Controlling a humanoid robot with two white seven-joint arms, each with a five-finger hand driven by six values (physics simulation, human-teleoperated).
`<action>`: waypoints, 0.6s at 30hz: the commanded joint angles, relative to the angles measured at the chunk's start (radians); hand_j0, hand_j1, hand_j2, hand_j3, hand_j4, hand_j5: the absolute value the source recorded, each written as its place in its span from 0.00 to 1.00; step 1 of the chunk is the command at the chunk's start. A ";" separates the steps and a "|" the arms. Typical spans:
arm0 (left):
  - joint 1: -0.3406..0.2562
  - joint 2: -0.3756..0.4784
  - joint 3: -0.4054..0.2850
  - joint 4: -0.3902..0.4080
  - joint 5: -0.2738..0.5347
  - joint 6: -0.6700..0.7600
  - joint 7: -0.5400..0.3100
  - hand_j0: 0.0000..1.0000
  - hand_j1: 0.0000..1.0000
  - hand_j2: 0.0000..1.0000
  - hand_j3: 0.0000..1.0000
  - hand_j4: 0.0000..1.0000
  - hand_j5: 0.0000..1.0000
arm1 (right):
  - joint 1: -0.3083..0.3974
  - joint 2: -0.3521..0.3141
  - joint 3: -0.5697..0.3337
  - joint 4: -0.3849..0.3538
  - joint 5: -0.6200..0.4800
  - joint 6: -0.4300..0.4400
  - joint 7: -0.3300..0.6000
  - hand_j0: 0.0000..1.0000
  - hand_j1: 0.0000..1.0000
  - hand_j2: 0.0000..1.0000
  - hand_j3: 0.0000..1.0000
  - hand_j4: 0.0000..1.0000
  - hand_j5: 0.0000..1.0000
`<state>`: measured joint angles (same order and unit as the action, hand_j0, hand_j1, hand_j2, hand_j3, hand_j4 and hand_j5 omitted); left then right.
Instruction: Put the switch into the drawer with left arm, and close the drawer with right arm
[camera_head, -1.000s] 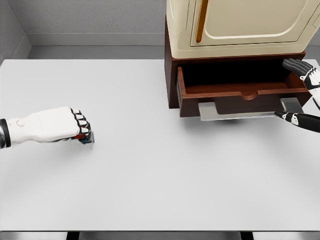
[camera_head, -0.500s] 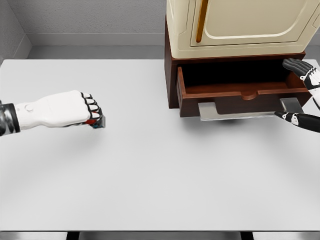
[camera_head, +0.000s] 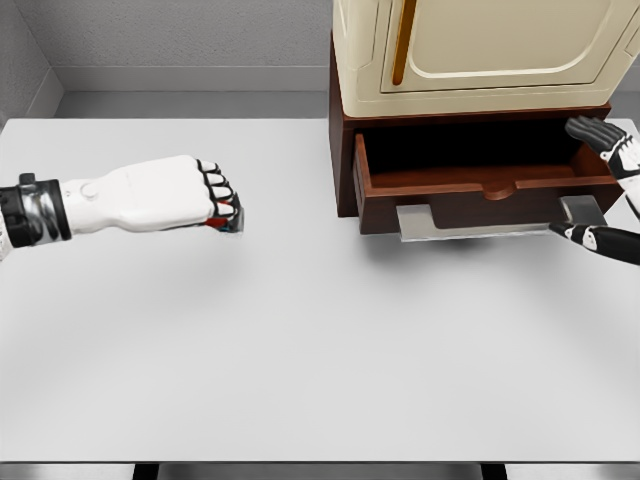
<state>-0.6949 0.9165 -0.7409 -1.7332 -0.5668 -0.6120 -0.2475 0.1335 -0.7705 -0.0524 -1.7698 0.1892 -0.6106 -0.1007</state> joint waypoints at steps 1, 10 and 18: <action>-0.002 -0.013 -0.023 0.000 0.005 0.001 0.001 0.49 0.49 0.49 0.49 0.49 0.49 | 0.000 -0.001 0.000 0.000 -0.005 0.000 -0.001 1.00 1.00 1.00 1.00 1.00 1.00; -0.064 -0.054 -0.054 0.001 0.005 0.001 0.001 0.49 0.49 0.49 0.49 0.49 0.49 | 0.002 -0.001 -0.001 0.000 -0.005 0.000 -0.001 1.00 1.00 1.00 1.00 1.00 1.00; -0.114 -0.082 -0.074 0.003 0.005 0.001 0.001 0.49 0.49 0.49 0.49 0.49 0.49 | 0.002 -0.001 -0.001 0.000 -0.007 0.000 -0.001 1.00 1.00 1.00 1.00 1.00 1.00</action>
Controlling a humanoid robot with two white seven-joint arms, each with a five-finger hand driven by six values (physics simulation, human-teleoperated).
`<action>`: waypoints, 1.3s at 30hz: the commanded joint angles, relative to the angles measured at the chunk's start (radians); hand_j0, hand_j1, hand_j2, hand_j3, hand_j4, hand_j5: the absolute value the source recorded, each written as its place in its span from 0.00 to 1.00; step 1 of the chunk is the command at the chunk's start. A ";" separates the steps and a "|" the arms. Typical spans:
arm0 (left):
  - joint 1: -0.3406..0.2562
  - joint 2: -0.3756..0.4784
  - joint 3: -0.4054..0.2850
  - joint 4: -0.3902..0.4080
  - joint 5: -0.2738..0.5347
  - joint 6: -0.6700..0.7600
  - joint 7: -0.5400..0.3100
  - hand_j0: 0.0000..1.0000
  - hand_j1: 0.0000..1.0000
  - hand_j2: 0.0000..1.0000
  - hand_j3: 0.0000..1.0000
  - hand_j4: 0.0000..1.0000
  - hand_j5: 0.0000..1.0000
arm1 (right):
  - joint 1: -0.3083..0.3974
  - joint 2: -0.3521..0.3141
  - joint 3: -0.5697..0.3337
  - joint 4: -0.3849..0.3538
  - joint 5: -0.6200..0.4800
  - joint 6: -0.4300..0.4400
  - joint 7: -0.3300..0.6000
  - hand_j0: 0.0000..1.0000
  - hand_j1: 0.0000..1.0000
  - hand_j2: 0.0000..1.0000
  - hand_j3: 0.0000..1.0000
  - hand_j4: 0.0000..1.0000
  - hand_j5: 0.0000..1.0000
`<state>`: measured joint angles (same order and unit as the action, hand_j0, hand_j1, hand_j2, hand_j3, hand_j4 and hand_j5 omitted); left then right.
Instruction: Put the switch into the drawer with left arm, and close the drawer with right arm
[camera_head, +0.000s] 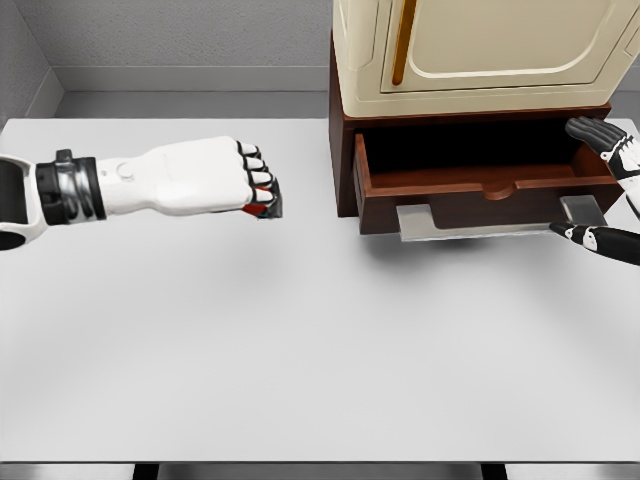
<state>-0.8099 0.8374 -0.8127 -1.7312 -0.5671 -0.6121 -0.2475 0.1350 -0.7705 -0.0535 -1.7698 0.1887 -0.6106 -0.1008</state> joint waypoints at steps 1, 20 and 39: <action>-0.002 -0.003 -0.002 0.001 0.006 0.001 0.001 0.49 0.49 0.49 0.49 0.49 0.49 | 0.000 -0.001 0.000 0.000 -0.005 0.000 0.000 1.00 1.00 1.00 1.00 1.00 1.00; -0.124 -0.090 -0.039 0.015 0.004 0.001 0.001 0.49 0.49 0.49 0.49 0.49 0.49 | 0.000 -0.003 0.000 0.000 -0.006 0.000 0.000 1.00 1.00 1.00 1.00 1.00 1.00; -0.229 -0.173 -0.039 0.030 0.004 0.001 -0.001 0.50 0.50 0.50 0.50 0.50 0.50 | 0.000 -0.003 0.000 0.000 -0.006 0.000 -0.002 1.00 1.00 1.00 1.00 1.00 1.00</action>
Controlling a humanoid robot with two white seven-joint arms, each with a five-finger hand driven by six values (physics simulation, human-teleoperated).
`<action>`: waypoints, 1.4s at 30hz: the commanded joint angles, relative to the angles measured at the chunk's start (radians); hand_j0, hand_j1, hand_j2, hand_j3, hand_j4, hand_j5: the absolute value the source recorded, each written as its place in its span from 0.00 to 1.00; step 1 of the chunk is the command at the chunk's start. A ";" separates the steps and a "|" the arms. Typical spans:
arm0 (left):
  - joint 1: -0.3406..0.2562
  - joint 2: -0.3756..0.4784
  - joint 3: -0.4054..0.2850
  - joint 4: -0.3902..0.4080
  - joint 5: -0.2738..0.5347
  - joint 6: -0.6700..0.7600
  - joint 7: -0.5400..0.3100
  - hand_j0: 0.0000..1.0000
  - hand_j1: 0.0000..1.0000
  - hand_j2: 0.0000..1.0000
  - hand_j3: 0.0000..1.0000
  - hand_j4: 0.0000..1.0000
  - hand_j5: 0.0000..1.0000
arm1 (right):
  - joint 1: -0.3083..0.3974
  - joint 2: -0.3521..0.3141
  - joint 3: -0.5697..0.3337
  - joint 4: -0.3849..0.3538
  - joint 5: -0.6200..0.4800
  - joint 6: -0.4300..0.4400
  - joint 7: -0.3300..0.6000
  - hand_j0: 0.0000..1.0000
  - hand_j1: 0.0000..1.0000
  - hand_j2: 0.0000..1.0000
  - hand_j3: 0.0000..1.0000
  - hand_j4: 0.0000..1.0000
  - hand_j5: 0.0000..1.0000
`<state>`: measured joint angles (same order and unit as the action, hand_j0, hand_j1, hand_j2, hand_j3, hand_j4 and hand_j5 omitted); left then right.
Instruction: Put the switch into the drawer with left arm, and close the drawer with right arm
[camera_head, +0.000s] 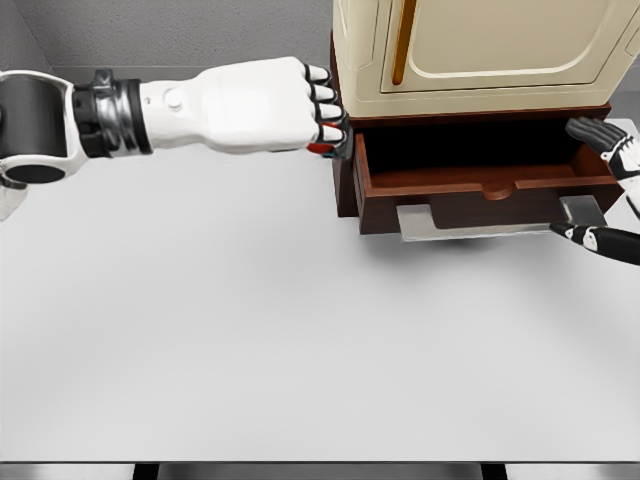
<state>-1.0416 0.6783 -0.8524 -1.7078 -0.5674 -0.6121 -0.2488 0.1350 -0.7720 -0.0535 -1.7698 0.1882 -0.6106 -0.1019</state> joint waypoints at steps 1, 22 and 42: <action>-0.002 -0.022 0.001 0.008 0.004 0.001 0.000 0.50 0.50 0.50 0.50 0.50 0.50 | 0.000 -0.001 0.000 0.000 -0.006 0.000 -0.001 1.00 1.00 1.00 1.00 1.00 1.00; -0.084 -0.114 0.001 0.050 0.001 0.001 0.000 0.51 0.51 0.51 0.51 0.51 0.51 | 0.002 -0.001 -0.002 0.000 -0.006 0.000 -0.001 1.00 1.00 1.00 1.00 1.00 1.00; -0.158 -0.221 0.001 0.106 0.001 0.001 -0.001 0.51 0.51 0.51 0.51 0.51 0.51 | 0.003 -0.003 -0.006 0.000 -0.006 0.000 -0.001 1.00 1.00 1.00 1.00 1.00 1.00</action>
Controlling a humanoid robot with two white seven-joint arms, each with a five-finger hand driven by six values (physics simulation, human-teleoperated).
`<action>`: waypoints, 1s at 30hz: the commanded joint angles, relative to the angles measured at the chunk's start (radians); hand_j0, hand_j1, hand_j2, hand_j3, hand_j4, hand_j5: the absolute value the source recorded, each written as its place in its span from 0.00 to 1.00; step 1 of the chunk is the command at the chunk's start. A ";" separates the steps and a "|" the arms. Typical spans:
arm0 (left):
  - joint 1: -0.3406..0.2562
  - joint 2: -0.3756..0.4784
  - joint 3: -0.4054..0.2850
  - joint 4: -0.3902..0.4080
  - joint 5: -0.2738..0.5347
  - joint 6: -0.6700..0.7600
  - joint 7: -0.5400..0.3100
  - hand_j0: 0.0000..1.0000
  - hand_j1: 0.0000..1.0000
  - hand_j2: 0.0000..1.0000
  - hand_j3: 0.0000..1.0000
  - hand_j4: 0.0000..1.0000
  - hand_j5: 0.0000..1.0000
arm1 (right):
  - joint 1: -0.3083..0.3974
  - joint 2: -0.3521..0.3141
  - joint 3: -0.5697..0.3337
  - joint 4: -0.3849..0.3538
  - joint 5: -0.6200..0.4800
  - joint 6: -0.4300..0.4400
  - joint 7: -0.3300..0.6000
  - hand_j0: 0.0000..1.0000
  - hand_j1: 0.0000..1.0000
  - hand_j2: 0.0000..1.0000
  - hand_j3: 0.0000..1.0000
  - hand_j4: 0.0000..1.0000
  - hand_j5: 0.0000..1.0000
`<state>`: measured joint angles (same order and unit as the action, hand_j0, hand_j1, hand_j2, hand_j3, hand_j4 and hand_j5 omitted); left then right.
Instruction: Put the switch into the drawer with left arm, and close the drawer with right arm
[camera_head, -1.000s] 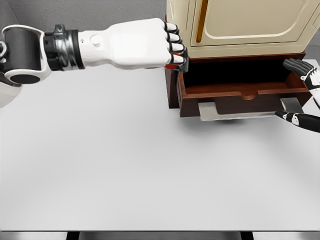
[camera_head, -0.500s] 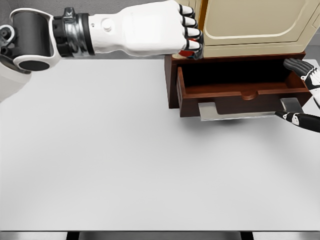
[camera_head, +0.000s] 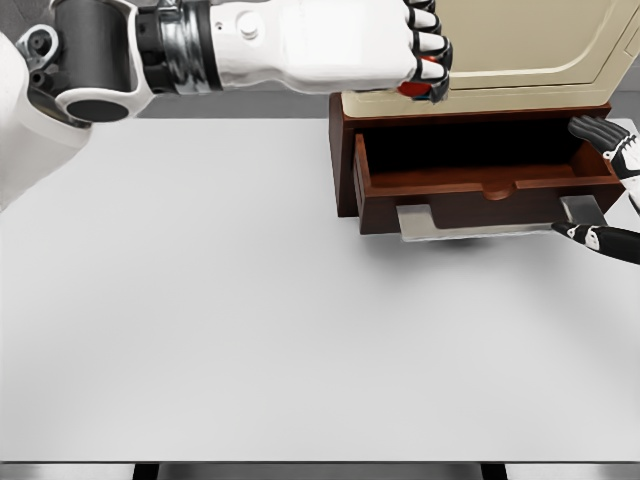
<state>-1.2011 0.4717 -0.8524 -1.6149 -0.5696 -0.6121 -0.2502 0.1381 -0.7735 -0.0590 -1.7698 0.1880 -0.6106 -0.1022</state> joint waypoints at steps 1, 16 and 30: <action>0.000 -0.018 0.001 0.020 0.002 0.001 0.000 0.52 0.52 0.52 0.52 0.52 0.52 | 0.000 -0.001 0.001 0.000 -0.005 0.000 -0.001 1.00 1.00 1.00 1.00 1.00 1.00; -0.035 -0.081 -0.008 0.090 -0.001 0.001 0.000 0.53 0.53 0.53 0.53 0.53 0.53 | 0.000 -0.003 -0.001 0.000 -0.005 0.000 -0.001 1.00 1.00 1.00 1.00 1.00 1.00; -0.060 -0.137 -0.027 0.170 -0.006 0.001 -0.017 0.61 0.61 0.61 0.61 0.61 0.61 | 0.002 -0.003 -0.001 0.000 -0.005 0.000 -0.001 1.00 1.00 1.00 1.00 1.00 1.00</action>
<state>-1.2609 0.3400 -0.8809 -1.4609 -0.5789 -0.6122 -0.2647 0.1396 -0.7751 -0.0597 -1.7698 0.1880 -0.6106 -0.1022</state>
